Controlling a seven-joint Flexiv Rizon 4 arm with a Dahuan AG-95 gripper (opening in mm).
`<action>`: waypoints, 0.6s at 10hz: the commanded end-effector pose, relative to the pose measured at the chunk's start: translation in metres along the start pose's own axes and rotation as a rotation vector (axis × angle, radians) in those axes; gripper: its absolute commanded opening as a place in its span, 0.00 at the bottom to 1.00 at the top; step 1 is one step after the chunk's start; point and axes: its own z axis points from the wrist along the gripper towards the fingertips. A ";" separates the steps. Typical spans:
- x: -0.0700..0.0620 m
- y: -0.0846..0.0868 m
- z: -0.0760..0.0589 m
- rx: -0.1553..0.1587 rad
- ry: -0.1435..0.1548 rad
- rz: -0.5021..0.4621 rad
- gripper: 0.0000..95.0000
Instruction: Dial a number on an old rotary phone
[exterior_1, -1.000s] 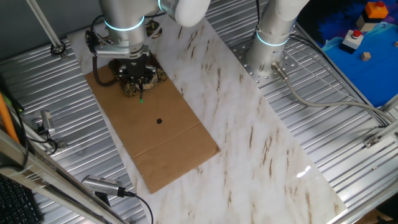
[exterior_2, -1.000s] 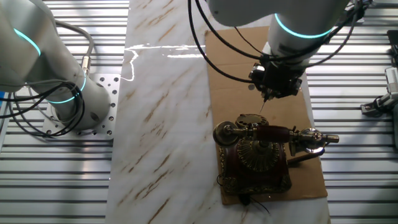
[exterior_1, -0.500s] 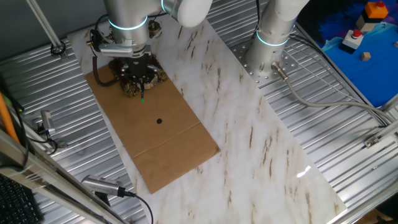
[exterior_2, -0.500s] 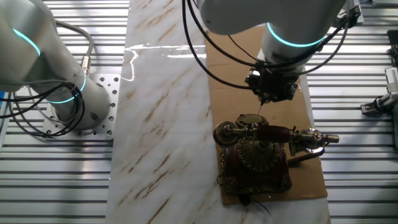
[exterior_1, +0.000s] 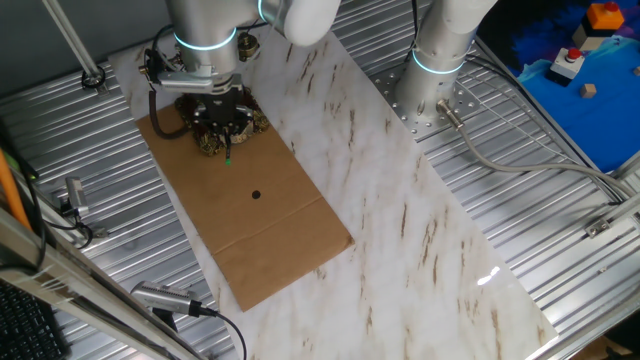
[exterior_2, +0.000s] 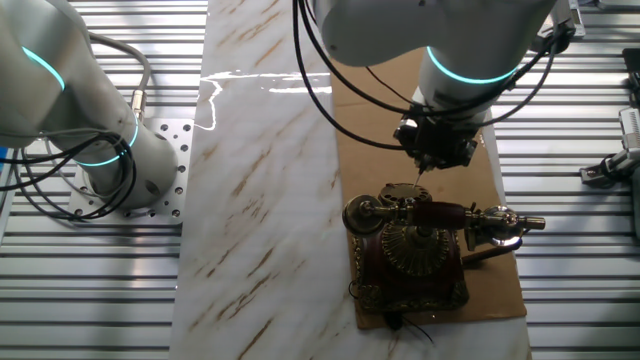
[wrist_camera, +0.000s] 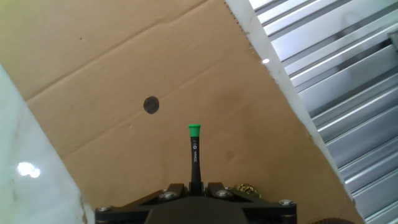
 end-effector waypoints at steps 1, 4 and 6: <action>0.000 -0.001 0.000 0.001 0.003 0.003 0.00; 0.002 -0.004 0.005 0.001 0.007 -0.005 0.00; 0.002 -0.006 0.007 -0.001 0.010 -0.012 0.00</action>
